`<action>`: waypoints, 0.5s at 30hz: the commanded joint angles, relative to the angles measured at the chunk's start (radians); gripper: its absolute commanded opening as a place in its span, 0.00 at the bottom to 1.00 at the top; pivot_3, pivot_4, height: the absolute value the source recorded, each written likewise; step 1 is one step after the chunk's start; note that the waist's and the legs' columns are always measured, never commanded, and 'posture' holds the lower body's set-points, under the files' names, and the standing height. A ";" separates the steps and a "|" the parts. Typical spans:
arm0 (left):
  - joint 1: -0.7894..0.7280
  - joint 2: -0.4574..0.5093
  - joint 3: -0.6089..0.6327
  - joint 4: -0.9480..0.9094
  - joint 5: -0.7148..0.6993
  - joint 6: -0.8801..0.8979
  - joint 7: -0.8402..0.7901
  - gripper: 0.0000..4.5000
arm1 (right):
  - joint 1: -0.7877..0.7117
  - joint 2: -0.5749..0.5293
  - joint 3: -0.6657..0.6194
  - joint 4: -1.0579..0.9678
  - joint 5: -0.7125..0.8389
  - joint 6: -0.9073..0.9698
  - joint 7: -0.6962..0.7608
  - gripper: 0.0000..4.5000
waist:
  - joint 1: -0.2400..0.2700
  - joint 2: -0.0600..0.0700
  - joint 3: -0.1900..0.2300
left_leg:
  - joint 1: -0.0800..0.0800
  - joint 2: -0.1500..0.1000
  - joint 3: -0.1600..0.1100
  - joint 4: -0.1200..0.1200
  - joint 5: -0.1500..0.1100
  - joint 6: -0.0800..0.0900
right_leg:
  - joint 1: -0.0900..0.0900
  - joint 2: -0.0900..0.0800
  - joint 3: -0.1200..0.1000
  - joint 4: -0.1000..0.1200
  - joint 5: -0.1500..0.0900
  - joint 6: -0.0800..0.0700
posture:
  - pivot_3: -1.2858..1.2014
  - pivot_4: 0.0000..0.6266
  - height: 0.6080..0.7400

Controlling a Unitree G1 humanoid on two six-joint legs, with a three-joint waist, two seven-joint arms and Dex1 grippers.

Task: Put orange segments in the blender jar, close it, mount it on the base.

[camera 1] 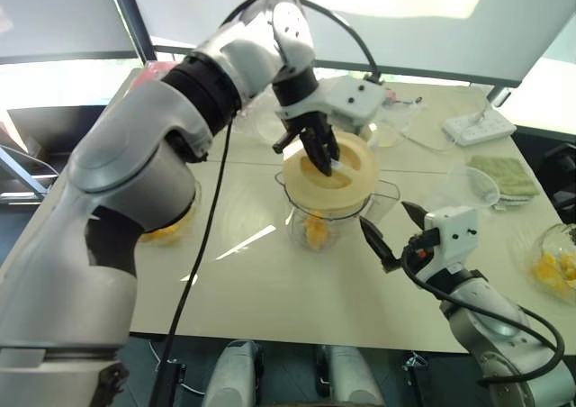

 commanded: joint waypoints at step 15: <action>0.056 -0.009 -0.035 -0.029 0.043 -0.029 -0.003 0.05 | -0.007 0.037 -0.004 -0.023 -0.041 -0.010 0.009 1.00 | -0.001 0.001 0.000 | 0.001 0.000 0.000 0.000 0.000 0.000 | 0.000 0.000 0.000 0.001 0.000 0.000 | 0.52 0.24 1.00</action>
